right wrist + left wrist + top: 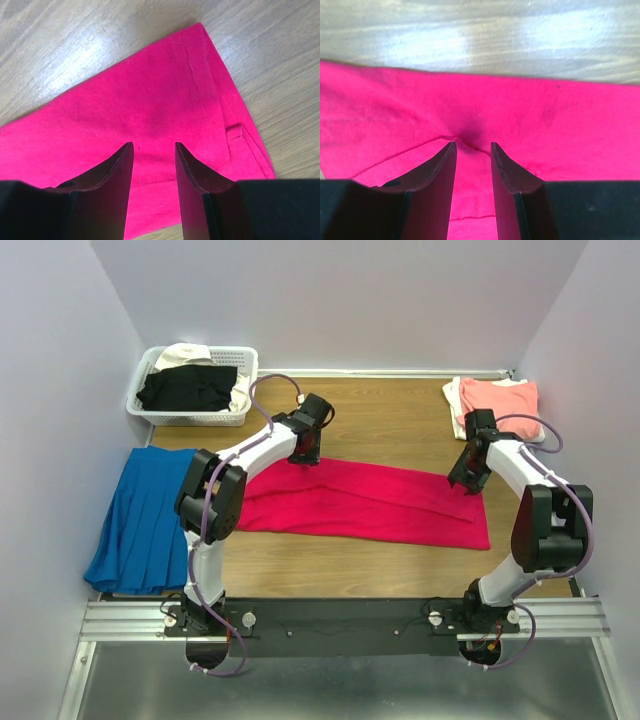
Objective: Fold and stack the t-shirts
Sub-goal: Fold the other side of the tshirt into a rectangle, then rotate the tshirt 70 degrees
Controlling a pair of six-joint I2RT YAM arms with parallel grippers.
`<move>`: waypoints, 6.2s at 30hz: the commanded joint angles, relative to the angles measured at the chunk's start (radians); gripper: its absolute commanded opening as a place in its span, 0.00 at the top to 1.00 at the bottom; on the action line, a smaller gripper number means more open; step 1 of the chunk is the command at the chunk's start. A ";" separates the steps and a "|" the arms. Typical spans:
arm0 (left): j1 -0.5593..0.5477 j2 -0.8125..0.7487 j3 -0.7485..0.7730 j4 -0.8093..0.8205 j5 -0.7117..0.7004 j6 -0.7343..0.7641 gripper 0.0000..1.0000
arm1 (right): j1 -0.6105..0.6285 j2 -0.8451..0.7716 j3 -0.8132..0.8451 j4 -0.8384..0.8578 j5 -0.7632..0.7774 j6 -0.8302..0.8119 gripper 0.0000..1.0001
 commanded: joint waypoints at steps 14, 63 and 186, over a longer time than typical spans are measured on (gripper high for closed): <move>0.016 0.041 0.033 -0.039 -0.085 -0.024 0.57 | 0.004 0.024 0.037 0.008 0.014 -0.012 0.53; -0.133 -0.377 -0.374 -0.139 0.102 -0.050 1.00 | 0.002 0.027 0.028 0.011 0.017 -0.018 0.54; 0.220 0.142 0.393 0.102 0.120 0.068 0.66 | 1.119 0.306 0.009 -0.036 -0.109 0.404 0.53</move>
